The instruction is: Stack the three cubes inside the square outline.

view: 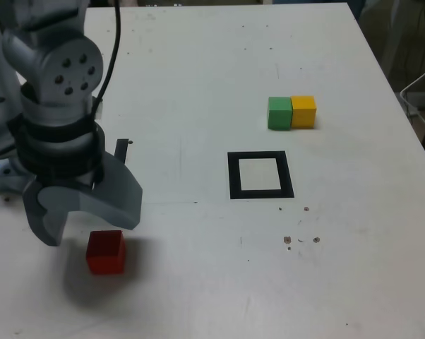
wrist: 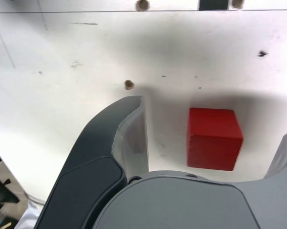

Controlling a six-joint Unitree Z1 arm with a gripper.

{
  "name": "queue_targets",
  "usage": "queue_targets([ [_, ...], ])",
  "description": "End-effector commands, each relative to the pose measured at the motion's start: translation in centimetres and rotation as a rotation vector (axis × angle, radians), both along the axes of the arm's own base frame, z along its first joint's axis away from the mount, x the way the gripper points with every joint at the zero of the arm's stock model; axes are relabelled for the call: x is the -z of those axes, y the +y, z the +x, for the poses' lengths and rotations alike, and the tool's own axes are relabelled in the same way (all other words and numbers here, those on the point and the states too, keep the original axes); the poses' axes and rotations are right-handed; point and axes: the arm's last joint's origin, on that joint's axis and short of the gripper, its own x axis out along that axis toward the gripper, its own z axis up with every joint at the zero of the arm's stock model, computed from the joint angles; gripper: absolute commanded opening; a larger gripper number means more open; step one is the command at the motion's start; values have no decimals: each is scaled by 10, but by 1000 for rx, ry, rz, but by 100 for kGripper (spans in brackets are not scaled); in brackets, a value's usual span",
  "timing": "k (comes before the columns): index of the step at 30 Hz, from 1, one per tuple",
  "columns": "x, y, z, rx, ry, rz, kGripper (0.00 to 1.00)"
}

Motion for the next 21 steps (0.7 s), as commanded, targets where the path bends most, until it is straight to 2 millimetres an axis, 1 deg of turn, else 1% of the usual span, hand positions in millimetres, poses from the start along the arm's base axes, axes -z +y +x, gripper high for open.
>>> queue_targets([
  [1, 1, -2, 2, -1, -3, 16, 92],
  [6, 3, -5, 6, -8, 1, 35, 85],
  [15, 8, -16, 17, -7, -8, 28, 79],
  [21, 9, -19, 20, -5, -17, 26, 72],
])
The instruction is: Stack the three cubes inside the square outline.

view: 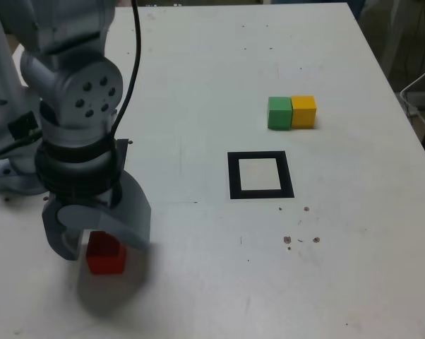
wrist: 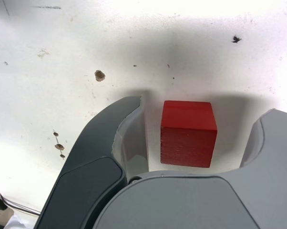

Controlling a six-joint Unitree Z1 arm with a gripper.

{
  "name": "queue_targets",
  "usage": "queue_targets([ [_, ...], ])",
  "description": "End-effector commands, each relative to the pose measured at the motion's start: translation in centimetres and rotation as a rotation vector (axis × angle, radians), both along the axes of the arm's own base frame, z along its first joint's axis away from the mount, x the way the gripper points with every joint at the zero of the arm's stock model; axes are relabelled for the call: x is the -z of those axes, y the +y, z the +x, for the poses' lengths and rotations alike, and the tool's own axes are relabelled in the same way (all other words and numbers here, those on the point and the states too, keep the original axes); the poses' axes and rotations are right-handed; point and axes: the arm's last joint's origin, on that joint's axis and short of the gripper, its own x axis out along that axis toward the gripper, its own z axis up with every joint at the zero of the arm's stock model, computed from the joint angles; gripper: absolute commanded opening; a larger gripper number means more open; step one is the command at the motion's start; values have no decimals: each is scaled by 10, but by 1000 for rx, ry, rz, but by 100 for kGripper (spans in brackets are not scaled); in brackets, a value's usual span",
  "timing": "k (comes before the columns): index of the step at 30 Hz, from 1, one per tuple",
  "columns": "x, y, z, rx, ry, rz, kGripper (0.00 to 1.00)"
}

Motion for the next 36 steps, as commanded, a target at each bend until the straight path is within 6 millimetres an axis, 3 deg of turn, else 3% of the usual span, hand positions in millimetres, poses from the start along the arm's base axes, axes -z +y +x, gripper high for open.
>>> queue_targets([
  [1, 0, -1, 1, 2, -2, 0, 71],
  [20, 7, -4, 5, 23, -43, -20, 53],
  [27, 8, -3, 4, 24, -35, -13, 35],
  [36, 6, -2, 3, 26, -36, -5, 22],
])
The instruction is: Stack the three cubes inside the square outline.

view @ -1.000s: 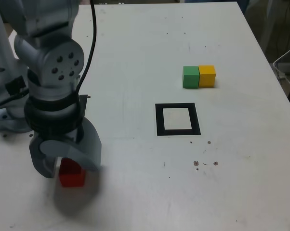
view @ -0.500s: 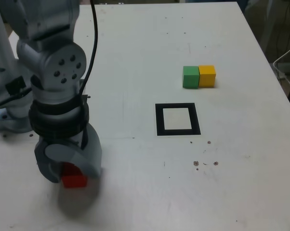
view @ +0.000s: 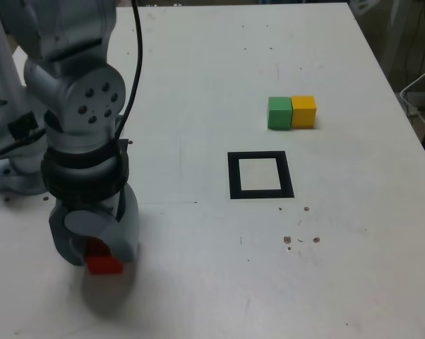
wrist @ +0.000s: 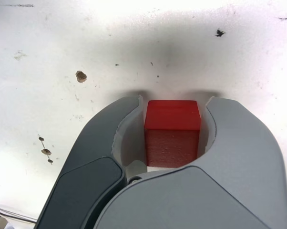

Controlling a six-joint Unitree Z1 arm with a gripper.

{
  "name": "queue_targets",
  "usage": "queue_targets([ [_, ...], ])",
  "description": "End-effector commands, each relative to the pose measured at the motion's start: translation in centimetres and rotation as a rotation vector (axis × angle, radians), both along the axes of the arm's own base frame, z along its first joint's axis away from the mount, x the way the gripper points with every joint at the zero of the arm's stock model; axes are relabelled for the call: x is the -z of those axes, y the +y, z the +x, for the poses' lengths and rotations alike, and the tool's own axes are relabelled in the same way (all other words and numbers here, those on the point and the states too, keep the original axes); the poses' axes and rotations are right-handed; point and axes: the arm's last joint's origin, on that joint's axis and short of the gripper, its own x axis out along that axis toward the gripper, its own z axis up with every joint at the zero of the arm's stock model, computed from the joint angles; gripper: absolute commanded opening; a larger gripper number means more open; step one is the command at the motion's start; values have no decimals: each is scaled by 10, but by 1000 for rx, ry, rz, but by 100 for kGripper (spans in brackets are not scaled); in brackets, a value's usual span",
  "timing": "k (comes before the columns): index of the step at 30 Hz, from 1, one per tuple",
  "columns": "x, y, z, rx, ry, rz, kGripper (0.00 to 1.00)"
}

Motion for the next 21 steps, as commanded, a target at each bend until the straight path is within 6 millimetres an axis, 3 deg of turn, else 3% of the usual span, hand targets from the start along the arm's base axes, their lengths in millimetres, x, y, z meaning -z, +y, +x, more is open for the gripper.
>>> queue_targets([
  [1, -1, 0, 0, 5, -2, 1, 21],
  [6, -7, 0, 1, 14, -24, 6, 22],
  [14, -32, 6, 8, 21, -92, 55, 22],
  [21, -37, 20, 28, 99, -85, 62, 21],
])
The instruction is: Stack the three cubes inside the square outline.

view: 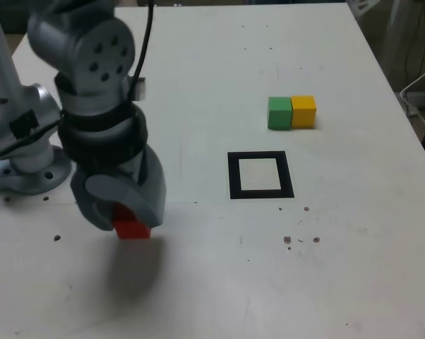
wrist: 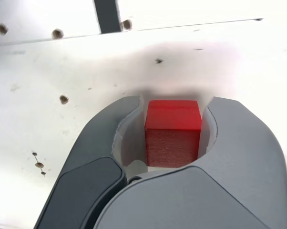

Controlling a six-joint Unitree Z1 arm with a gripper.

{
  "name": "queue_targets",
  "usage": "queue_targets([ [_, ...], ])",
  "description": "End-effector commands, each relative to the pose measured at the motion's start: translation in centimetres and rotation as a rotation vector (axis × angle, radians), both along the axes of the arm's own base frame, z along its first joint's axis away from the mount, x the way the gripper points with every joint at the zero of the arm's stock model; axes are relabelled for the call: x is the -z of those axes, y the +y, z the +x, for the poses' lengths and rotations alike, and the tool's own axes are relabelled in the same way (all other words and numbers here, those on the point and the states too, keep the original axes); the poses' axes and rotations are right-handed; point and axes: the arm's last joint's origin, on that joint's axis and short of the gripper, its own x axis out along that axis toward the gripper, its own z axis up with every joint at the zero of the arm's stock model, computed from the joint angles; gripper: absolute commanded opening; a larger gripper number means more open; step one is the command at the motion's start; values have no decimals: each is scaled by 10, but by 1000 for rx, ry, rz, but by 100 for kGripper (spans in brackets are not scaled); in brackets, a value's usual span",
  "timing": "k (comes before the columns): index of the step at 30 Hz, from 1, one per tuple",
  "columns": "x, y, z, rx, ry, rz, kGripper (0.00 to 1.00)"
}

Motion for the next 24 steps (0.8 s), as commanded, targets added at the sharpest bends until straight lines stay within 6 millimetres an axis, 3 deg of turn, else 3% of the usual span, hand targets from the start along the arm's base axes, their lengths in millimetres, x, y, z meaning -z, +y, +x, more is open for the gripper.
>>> queue_targets([
  [1, 1, 4, 10, 16, 12, 2, 21],
  [24, -26, 61, 92, 68, 31, 13, 21],
])
